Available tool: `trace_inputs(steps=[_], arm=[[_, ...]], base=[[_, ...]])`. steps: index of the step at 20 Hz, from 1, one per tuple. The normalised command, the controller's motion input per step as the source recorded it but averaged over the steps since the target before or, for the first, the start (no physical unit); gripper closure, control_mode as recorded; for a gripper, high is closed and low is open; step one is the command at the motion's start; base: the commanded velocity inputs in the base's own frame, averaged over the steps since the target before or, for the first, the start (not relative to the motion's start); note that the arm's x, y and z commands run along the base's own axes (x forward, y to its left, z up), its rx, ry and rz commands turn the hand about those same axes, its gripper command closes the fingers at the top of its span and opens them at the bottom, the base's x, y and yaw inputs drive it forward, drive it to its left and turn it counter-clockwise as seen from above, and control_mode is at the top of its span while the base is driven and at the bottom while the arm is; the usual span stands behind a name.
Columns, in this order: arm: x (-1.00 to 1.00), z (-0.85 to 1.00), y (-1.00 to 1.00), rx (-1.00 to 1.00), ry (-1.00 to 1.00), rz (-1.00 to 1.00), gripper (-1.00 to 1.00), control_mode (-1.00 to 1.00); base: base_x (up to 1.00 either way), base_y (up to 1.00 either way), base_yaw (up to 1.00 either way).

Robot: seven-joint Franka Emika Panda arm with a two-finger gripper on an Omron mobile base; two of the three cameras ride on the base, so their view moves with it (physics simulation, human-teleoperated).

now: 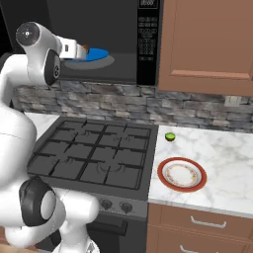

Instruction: Pick the egg from the microwave and place it on plate located on the counter.

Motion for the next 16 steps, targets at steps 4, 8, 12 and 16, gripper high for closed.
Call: trace_inputs(steps=[4, 8, 12, 16], arm=[[0.88, 0.00, -0.03, 0.02, 0.10, 0.00, -1.00, -1.00], [0.73, 0.00, 0.00, 0.00, 0.10, 0.00, -1.00, -1.00], [0.78, 0.00, 0.00, 0.00, 0.05, 0.00, -1.00, -1.00], [0.71, -0.07, 0.06, 0.00, 0.00, 0.00, -1.00, -1.00]], base=[[0.00, 0.00, 0.00], [0.00, 0.00, 0.00], [0.00, 0.00, 0.00], [0.00, 0.00, 0.00]])
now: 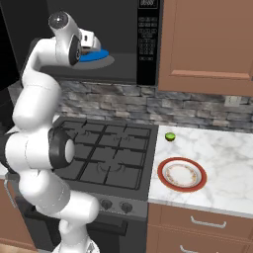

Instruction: Pick the egg from the microwave and place it on plate located on the counter.

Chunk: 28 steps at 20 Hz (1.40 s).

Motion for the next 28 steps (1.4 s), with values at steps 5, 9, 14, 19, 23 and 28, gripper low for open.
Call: trace_inputs(steps=[5, 9, 14, 19, 23, 28], arm=[[0.45, -0.26, 0.18, -0.01, 0.00, 0.00, -1.00, -1.00], [0.42, -0.19, 0.24, -0.01, 0.00, 0.00, -1.00, -1.00], [0.51, -0.01, 0.04, 0.00, 0.00, 0.00, -1.00, -1.00], [0.35, 0.00, 0.00, 0.00, 0.00, 0.00, -1.00, -1.00], [0.00, 0.00, 0.00, 0.00, 0.00, 0.00, -1.00, -1.00], [0.00, 0.00, 0.00, 0.00, 0.00, 0.00, -1.00, -1.00]], base=[[0.00, 0.00, 0.00], [0.00, 0.00, 0.00], [0.00, 0.00, 0.00], [0.00, 0.00, 0.00], [0.00, 0.00, 0.00], [0.00, 0.00, 0.00]])
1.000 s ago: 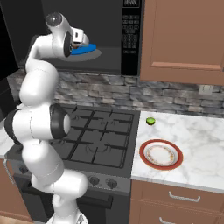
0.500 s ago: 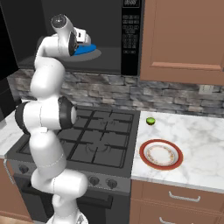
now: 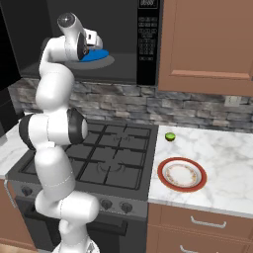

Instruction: Pick the egg from the microwave and place it on plate located on the counter.

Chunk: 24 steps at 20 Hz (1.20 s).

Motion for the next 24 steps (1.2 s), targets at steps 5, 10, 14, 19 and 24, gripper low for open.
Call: trace_inputs(steps=[5, 10, 14, 19, 24], arm=[[0.00, 0.00, 0.00, 0.00, 0.00, 0.00, 1.00, -1.00], [0.00, 0.00, 0.00, 0.00, 0.00, 0.00, 1.00, -1.00], [0.00, 0.00, 0.00, 0.00, 0.00, 0.00, 1.00, -1.00], [-0.49, 0.00, -0.06, 0.00, -0.05, 0.00, 1.00, -1.00], [-0.96, 0.00, -0.02, 0.00, -0.24, 0.00, 1.00, -1.00]], base=[[0.00, 0.00, 0.00], [0.00, 0.00, 0.00], [0.00, 0.00, 0.00], [0.00, 0.00, 0.00], [0.00, 0.00, 0.00]])
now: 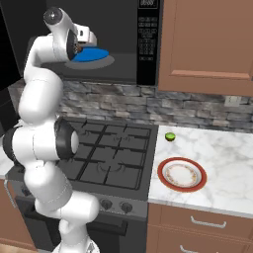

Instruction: Pick the egg from the microwave and place it on plate located on the counter.

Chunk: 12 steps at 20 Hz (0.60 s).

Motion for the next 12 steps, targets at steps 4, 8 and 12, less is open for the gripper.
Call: trace_inputs(steps=[4, 8, 12], arm=[[-1.00, 0.00, -0.06, 0.00, -0.30, 0.00, 1.00, -1.00], [-1.00, 0.10, -0.36, 0.01, -0.04, 0.00, 1.00, -1.00], [-1.00, 0.02, -0.53, 0.02, 0.09, 0.00, 1.00, -1.00]], base=[[0.00, 0.00, 0.00], [0.00, 0.00, 0.00], [0.00, 0.00, 0.00]])
